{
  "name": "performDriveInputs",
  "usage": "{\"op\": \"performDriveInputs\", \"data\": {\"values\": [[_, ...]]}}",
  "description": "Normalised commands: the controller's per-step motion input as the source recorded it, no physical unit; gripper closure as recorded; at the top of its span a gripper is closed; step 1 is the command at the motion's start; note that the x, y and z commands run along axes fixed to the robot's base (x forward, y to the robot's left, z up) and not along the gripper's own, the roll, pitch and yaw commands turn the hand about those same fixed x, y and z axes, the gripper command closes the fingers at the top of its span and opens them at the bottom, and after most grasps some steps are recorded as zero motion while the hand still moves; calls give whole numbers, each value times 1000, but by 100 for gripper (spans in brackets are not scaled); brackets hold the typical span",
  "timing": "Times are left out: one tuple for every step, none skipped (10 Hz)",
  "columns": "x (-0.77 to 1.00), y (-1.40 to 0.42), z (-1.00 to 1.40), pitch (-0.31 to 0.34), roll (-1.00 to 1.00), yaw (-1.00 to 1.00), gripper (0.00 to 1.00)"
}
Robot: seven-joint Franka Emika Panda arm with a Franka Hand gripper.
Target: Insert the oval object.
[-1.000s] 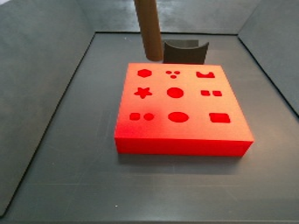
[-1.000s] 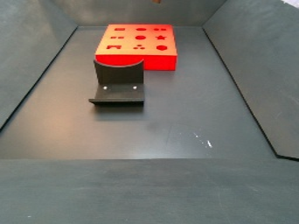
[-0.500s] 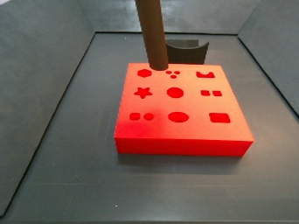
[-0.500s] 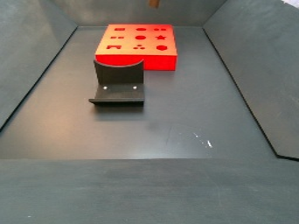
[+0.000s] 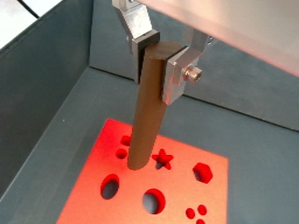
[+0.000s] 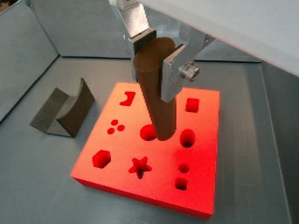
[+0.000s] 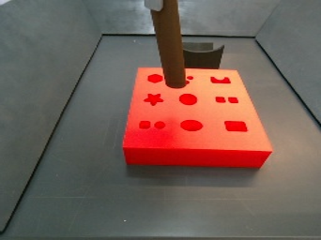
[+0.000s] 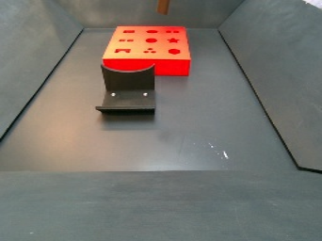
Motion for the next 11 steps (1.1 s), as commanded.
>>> {"op": "performDriveInputs", "data": {"values": [[51,0,-220,0,90,983,100],[9,0,-243,0,67,994,100],[46,-171,-123,0,0,831,100],[9,-194,-63,0,0,557,100],[11,-211,0,0,27,-751,100],[0,0,0,0,120,-1000,100],[0,0,0,0,121,-1000,100],[0,0,0,0,121,-1000,100],[0,0,0,0,123,-1000,100],[0,0,0,-19,116,-1000,100],[0,0,0,-27,99,-1000,100]]}}
